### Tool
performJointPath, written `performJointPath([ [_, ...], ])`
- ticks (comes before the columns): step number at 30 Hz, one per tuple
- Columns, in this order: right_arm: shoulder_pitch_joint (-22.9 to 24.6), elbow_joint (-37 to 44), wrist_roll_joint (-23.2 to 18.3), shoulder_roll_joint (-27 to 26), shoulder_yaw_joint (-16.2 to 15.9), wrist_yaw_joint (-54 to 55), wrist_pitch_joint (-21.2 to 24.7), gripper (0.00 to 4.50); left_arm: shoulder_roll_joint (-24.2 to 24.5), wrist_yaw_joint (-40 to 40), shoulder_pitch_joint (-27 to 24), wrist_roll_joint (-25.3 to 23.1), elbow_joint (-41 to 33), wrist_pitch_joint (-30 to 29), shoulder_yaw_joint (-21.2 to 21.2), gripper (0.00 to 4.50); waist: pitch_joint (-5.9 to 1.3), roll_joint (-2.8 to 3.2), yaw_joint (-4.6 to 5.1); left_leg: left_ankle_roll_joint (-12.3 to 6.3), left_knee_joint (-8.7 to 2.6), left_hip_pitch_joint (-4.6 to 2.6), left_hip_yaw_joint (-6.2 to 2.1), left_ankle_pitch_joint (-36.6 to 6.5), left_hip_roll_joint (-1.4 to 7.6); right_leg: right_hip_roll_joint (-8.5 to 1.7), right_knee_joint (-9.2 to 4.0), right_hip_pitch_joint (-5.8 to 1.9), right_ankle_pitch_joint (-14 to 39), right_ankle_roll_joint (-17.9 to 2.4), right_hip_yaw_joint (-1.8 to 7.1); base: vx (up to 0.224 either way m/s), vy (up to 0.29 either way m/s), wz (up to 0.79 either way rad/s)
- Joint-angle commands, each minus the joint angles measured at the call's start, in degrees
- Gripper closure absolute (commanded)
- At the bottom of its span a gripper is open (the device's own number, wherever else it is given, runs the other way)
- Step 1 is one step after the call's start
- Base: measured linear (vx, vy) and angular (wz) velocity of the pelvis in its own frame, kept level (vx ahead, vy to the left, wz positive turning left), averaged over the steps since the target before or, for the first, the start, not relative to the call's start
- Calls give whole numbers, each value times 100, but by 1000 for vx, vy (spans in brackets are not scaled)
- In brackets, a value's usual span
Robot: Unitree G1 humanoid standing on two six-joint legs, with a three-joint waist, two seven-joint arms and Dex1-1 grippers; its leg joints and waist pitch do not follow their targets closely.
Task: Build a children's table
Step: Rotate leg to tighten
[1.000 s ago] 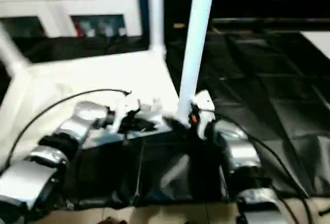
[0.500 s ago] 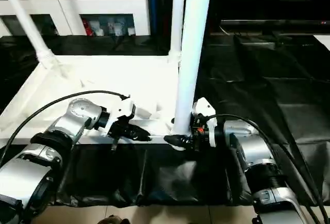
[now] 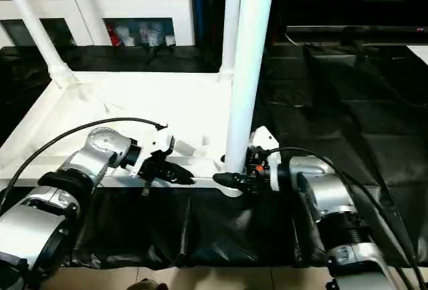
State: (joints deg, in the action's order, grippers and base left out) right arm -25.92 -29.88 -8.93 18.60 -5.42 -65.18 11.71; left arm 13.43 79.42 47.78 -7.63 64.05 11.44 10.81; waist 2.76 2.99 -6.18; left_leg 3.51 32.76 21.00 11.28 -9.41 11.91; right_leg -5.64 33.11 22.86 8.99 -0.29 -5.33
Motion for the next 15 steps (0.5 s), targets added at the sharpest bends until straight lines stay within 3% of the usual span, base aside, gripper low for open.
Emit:
performJointPath([
  [1, -56, -363, 195, -629, -99, 1125, -25, 183, -446, -687, 117, 61, -11, -139, -45, 450, -337, -55, 40, -160, -387, -96, -94, -1802, 150, -318, -460, -236, 2357, -1110, 211, 0, 0, 0],
  [3, -154, -584, 160, -852, 135, 1724, 52, 183, -576, -970, 148, 80, 16, -225, -98, 450, -317, -49, 108, -45, -385, -140, -106, -2084, 122, -328, -519, -198, 2836, -1001, 188, 0, 0, 0],
  [4, -197, -674, 142, -970, 222, 1969, 39, 184, -653, -1113, 162, 88, 26, -254, -118, 450, -307, -65, 170, -38, -385, -142, -125, -2153, 102, -331, -576, -200, 3176, -841, 169, 0, 0, 0],
  [6, -249, -760, 129, -1099, 300, 2227, 20, 184, -736, -1216, 176, 93, 34, -288, -126, 450, -296, -41, 217, -48, -390, -143, -135, -2257, 98, -319, -613, -182, 3306, -745, 155, 0, 0, 0],
  [11, -766, -1505, 357, -1836, 582, 4035, -191, 184, -1260, -2076, 296, 17, 104, -419, -96, 450, -294, -15, 373, -25, -392, -146, -163, -2516, 71, -310, -653, -168, 3352, -699, 116, 0, 0, 0],
  [12, -789, -1537, 384, -1854, 583, 4110, -201, 184, -1275, -2095, 300, 13, 106, -420, -92, 450, -290, 35, 417, 14, -392, -164, -167, -2595, 66, -297, -669, -141, 3341, -713, 109, 0, 0, 0],
  [15, -921, -1717, 601, -1942, 529, 4460, -518, 184, -1335, -2254, 318, -70, 135, -370, -54, 450, -313, 4, 450, -76, -397, -160, -163, -2575, 63, -299, -671, -172, 3161, -723, 107, 0, 0, 0],
])
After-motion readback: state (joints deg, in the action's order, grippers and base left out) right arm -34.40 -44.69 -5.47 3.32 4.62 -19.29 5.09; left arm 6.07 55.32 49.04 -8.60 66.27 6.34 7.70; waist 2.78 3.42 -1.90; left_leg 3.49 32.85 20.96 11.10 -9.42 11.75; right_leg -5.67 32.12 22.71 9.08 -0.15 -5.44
